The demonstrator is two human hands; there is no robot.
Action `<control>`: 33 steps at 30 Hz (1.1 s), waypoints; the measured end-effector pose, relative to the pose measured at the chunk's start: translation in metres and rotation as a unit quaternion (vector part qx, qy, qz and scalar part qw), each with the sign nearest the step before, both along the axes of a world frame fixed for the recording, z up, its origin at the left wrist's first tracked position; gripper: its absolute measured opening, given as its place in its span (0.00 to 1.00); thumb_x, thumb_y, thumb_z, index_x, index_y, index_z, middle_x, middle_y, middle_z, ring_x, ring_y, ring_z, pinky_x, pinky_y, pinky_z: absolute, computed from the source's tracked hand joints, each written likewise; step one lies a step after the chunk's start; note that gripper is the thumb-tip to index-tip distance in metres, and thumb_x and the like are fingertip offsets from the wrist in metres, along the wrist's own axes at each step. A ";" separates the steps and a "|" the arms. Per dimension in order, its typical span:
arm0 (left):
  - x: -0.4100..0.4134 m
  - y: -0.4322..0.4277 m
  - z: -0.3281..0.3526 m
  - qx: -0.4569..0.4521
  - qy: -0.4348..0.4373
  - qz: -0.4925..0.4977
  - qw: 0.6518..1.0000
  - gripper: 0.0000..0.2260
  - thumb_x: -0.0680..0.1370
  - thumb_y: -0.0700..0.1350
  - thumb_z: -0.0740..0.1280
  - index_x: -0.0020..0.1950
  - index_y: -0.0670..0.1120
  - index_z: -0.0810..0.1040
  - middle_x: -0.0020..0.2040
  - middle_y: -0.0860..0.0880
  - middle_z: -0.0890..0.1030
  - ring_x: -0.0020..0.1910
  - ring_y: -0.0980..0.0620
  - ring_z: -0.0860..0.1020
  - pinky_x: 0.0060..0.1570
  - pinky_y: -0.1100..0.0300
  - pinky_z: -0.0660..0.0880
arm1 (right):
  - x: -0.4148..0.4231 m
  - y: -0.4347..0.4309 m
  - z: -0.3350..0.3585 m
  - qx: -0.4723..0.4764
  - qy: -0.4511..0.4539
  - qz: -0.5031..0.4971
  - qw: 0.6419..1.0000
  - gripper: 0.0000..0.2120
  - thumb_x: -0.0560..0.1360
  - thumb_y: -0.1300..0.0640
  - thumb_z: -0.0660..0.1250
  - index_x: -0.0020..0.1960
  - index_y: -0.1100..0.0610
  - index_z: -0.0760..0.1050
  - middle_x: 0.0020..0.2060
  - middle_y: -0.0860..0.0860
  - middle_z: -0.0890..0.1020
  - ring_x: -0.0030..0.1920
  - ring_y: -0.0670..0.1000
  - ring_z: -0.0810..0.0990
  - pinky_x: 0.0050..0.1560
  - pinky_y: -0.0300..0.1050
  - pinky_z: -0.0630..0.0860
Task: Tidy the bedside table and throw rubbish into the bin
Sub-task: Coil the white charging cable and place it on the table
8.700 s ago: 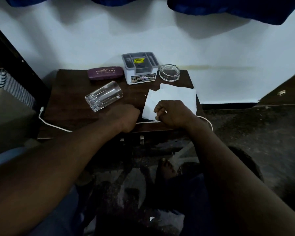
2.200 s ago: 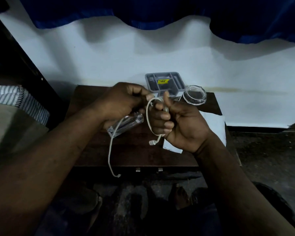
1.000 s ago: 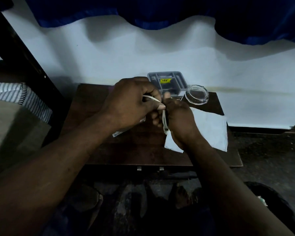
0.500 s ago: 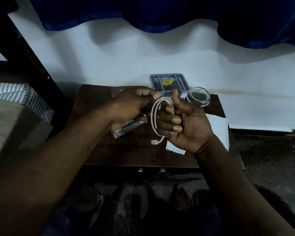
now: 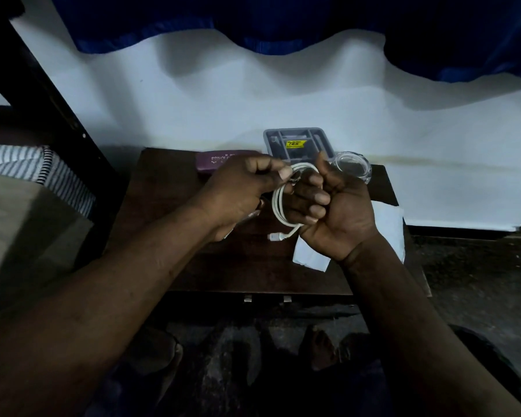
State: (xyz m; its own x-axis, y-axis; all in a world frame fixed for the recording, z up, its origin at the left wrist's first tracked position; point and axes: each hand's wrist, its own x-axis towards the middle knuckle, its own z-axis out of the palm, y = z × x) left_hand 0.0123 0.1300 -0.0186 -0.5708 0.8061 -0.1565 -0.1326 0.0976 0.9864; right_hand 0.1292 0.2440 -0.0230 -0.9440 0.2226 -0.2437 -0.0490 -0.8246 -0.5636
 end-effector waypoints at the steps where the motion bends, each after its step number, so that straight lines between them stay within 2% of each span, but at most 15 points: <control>1: 0.002 0.001 0.000 0.002 -0.013 0.014 1.000 0.04 0.80 0.40 0.69 0.49 0.45 0.85 0.42 0.47 0.85 0.40 0.54 0.81 0.43 0.58 0.77 | -0.001 -0.001 0.000 0.014 -0.020 -0.020 0.999 0.26 0.85 0.44 0.54 0.33 0.55 0.70 0.21 0.46 0.66 0.20 0.45 0.65 0.23 0.37 0.61; 3: 0.004 0.002 0.002 0.005 -0.029 0.041 0.999 0.04 0.79 0.39 0.71 0.48 0.45 0.86 0.41 0.47 0.86 0.40 0.52 0.82 0.46 0.54 0.77 | -0.004 -0.002 -0.001 0.038 -0.059 -0.063 0.996 0.24 0.85 0.44 0.56 0.34 0.55 0.70 0.22 0.47 0.67 0.22 0.45 0.65 0.24 0.36 0.62; 5: 0.003 0.003 0.004 0.006 -0.021 0.072 0.997 0.04 0.79 0.38 0.71 0.48 0.44 0.85 0.38 0.48 0.85 0.38 0.53 0.82 0.45 0.55 0.79 | -0.006 -0.001 -0.002 0.069 -0.082 -0.102 0.989 0.21 0.84 0.46 0.59 0.38 0.57 0.73 0.25 0.48 0.70 0.26 0.46 0.68 0.27 0.36 0.67; 7: 0.001 0.004 0.006 0.013 -0.024 0.093 0.995 0.03 0.79 0.37 0.71 0.47 0.43 0.84 0.37 0.48 0.84 0.34 0.54 0.81 0.40 0.59 0.80 | -0.006 -0.001 -0.003 0.093 -0.077 -0.110 0.987 0.17 0.84 0.50 0.60 0.44 0.59 0.78 0.28 0.49 0.72 0.31 0.47 0.71 0.33 0.38 0.71; 9: -0.002 0.003 0.008 0.010 -0.045 0.099 0.994 0.03 0.80 0.38 0.70 0.49 0.41 0.84 0.37 0.47 0.83 0.32 0.54 0.80 0.35 0.61 0.77 | -0.006 -0.003 -0.002 0.093 -0.060 -0.095 0.989 0.15 0.85 0.53 0.58 0.49 0.60 0.78 0.31 0.49 0.72 0.33 0.47 0.72 0.37 0.40 0.71; 13: -0.003 0.005 0.008 0.000 -0.126 0.047 0.991 0.09 0.82 0.45 0.68 0.47 0.43 0.83 0.37 0.47 0.81 0.37 0.49 0.79 0.43 0.54 0.73 | -0.007 -0.006 -0.003 0.030 -0.019 -0.122 0.992 0.12 0.85 0.55 0.57 0.48 0.59 0.75 0.31 0.48 0.72 0.32 0.46 0.74 0.38 0.39 0.73; 16: 0.000 0.006 0.006 -0.047 -0.115 0.010 0.992 0.12 0.83 0.52 0.65 0.46 0.46 0.81 0.35 0.51 0.81 0.35 0.55 0.80 0.34 0.62 0.68 | -0.007 -0.005 -0.004 0.018 -0.013 -0.156 0.987 0.13 0.85 0.56 0.57 0.47 0.59 0.75 0.31 0.49 0.73 0.32 0.47 0.75 0.40 0.39 0.76; 19: 0.000 0.006 0.007 -0.052 -0.120 0.028 0.991 0.12 0.84 0.51 0.63 0.46 0.47 0.79 0.33 0.52 0.81 0.30 0.58 0.78 0.33 0.60 0.67 | -0.008 -0.007 -0.006 0.075 -0.045 -0.174 0.981 0.12 0.85 0.57 0.58 0.46 0.59 0.75 0.32 0.50 0.74 0.35 0.49 0.75 0.42 0.42 0.76; 24: -0.004 0.008 0.004 -0.026 -0.165 0.048 0.985 0.13 0.85 0.49 0.63 0.44 0.46 0.80 0.32 0.51 0.77 0.32 0.53 0.74 0.37 0.56 0.66 | -0.011 -0.012 -0.009 0.144 -0.092 -0.177 0.969 0.12 0.85 0.55 0.60 0.47 0.58 0.76 0.37 0.52 0.77 0.38 0.49 0.78 0.39 0.41 0.79; 27: -0.008 0.010 0.003 0.014 -0.181 0.081 0.980 0.14 0.85 0.47 0.62 0.42 0.43 0.79 0.32 0.50 0.73 0.32 0.54 0.70 0.39 0.58 0.69 | -0.011 -0.016 -0.009 0.237 -0.141 -0.165 0.947 0.10 0.85 0.53 0.62 0.48 0.56 0.78 0.38 0.49 0.81 0.38 0.46 0.80 0.38 0.38 0.77; 29: -0.011 0.010 0.003 0.008 -0.164 0.096 0.982 0.15 0.85 0.47 0.62 0.42 0.43 0.79 0.32 0.50 0.72 0.32 0.54 0.69 0.40 0.59 0.70 | -0.011 -0.019 -0.008 0.272 -0.159 -0.155 0.936 0.10 0.84 0.52 0.64 0.47 0.54 0.79 0.37 0.46 0.83 0.38 0.46 0.81 0.40 0.39 0.76; 31: -0.012 0.010 0.005 -0.002 -0.160 0.110 0.981 0.16 0.85 0.46 0.62 0.41 0.42 0.79 0.32 0.50 0.71 0.31 0.53 0.70 0.39 0.59 0.71 | -0.011 -0.021 -0.007 0.293 -0.177 -0.137 0.929 0.09 0.83 0.50 0.65 0.48 0.54 0.79 0.40 0.48 0.84 0.40 0.48 0.81 0.42 0.41 0.75; 33: -0.012 0.009 0.009 -0.002 -0.174 0.135 0.975 0.16 0.86 0.46 0.62 0.41 0.42 0.78 0.33 0.49 0.72 0.27 0.56 0.70 0.33 0.62 0.73 | -0.011 -0.023 -0.007 0.307 -0.199 -0.104 0.925 0.12 0.83 0.47 0.65 0.54 0.55 0.78 0.46 0.52 0.84 0.44 0.51 0.83 0.44 0.42 0.76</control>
State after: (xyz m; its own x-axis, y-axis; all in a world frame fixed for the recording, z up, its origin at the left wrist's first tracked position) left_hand 0.0000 0.1391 -0.0091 -0.6732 0.6330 -0.3821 -0.4815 0.0169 0.8763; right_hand 0.1185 0.2210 -0.0302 -0.7271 0.6016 -0.3307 0.1414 -0.3401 -0.9297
